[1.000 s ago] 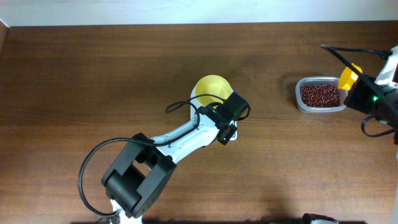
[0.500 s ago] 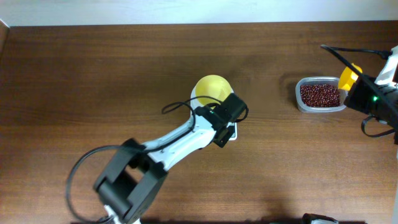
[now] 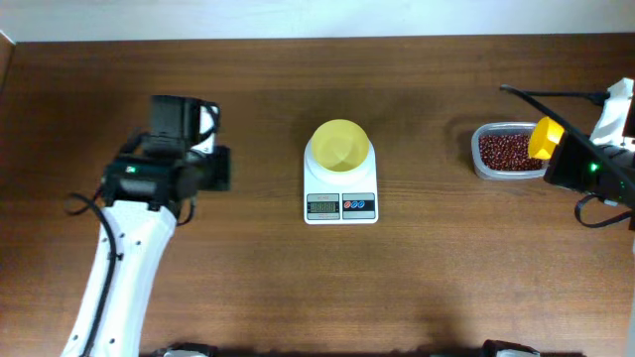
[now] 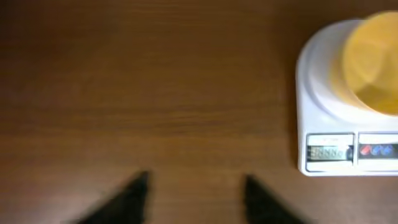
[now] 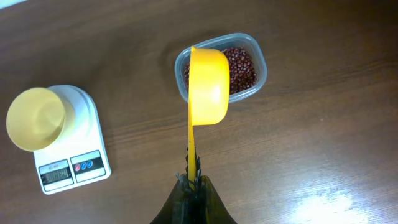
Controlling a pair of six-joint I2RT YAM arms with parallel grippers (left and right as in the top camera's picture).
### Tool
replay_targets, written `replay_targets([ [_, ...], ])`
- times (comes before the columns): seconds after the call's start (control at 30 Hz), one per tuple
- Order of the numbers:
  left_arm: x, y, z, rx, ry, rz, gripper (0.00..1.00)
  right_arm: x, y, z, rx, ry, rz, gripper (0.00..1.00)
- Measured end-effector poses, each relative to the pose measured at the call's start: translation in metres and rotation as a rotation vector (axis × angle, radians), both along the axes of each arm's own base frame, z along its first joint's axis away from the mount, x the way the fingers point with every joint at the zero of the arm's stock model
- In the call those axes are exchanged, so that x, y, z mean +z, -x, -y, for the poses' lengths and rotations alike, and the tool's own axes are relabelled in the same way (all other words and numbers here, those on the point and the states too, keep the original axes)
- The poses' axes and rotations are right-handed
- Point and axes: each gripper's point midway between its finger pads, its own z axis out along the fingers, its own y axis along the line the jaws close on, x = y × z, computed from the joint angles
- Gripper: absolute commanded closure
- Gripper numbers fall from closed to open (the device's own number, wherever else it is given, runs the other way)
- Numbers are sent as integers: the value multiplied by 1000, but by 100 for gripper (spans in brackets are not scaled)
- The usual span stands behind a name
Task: Scoop item into bowl and weigh 50g on scale
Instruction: 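Lower the scoop into the red beans with the right gripper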
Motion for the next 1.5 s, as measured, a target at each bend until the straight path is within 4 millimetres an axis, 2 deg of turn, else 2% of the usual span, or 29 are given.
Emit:
replay_targets([
  [0.1, 0, 0, -9, 27, 1, -2, 1, -3, 5, -2, 44, 17, -28, 96],
  [0.2, 0, 0, -9, 27, 1, -2, 1, -4, 5, -2, 70, 32, -32, 96],
  [0.37, 0, 0, -9, 27, 1, -2, 1, -3, 4, -15, 183, 18, -23, 96],
  [0.57, 0, 0, -9, 27, 1, -2, 1, -7, 10, -19, 203, 5, -50, 96],
  [0.97, 0, 0, -9, 27, 1, -2, 1, 0, 0, -17, 8, -113, 6, 96],
  [1.23, 0, 0, -9, 27, 1, -2, 1, 0, 0, -17, -24, -135, 7, 96],
  [1.5, 0, 0, -9, 27, 1, -2, 1, 6, -9, -15, -22, -127, 53, 96],
])
